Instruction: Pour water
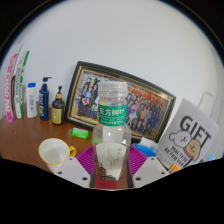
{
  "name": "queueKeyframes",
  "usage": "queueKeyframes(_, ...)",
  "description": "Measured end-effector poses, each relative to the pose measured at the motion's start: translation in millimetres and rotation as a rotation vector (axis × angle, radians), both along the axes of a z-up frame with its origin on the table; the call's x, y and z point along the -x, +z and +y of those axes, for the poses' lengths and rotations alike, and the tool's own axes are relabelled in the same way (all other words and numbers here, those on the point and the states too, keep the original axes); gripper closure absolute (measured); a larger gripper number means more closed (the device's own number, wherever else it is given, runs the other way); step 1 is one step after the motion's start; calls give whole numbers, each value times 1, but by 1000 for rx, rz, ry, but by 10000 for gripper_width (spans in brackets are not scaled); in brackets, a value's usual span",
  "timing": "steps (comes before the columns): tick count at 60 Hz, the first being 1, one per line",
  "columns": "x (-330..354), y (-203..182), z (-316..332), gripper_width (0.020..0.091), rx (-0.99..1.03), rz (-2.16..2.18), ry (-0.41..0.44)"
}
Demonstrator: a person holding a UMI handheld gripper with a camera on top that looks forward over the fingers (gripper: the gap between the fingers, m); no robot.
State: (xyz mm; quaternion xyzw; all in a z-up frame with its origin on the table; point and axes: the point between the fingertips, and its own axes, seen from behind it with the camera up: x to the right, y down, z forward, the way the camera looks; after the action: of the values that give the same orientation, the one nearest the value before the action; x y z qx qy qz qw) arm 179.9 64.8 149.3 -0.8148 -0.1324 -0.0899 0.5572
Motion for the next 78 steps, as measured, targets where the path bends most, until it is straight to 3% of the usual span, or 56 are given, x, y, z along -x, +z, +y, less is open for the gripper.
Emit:
queueKeyframes(20, -19, -97, -9, 676, 79, 250, -30)
queueKeyframes(29, -20, -93, -12, 629, 24, 290, -17)
queueKeyframes(36, -21, -96, -14, 531, 34, 278, -12)
queueKeyframes(39, -22, -99, -17, 392, 61, 272, -18)
queueKeyframes(41, -22, -99, -20, 253, 71, 273, -23)
queueKeyframes(42, -22, -98, -22, 234, 76, 272, -28)
queueKeyframes(44, -23, -96, -26, 276, 87, 269, -37)
queueKeyframes(48, -24, -90, -38, 243, 105, 252, -65)
queueKeyframes(55, -18, -69, -73, 249, 144, 242, -106)
queueKeyframes(78, 62, 45, -251, 247, 163, 210, -178)
